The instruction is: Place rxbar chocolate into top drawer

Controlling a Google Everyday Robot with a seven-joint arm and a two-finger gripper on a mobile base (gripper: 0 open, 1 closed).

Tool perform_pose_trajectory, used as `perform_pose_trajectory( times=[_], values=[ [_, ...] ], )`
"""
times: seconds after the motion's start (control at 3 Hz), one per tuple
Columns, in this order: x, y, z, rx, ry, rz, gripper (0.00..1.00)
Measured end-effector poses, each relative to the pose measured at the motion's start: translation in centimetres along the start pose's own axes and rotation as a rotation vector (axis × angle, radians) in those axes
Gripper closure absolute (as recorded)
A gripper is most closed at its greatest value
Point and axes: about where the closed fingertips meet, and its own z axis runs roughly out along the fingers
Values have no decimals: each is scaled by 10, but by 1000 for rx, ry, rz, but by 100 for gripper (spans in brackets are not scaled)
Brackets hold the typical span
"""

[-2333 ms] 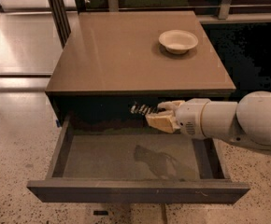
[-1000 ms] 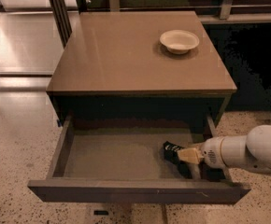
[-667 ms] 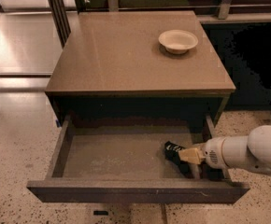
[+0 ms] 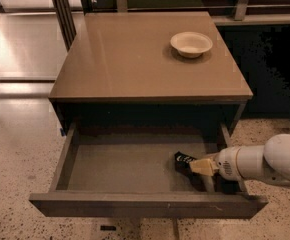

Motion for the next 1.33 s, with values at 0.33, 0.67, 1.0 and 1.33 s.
perform_pose_trajectory(
  times=[0.33, 0.67, 1.0, 1.33],
  values=[
    [0, 0, 0, 0, 0, 0, 12],
    [0, 0, 0, 0, 0, 0, 0],
    [0, 0, 0, 0, 0, 0, 0],
    [-5, 4, -5, -6, -4, -18, 0]
  ],
)
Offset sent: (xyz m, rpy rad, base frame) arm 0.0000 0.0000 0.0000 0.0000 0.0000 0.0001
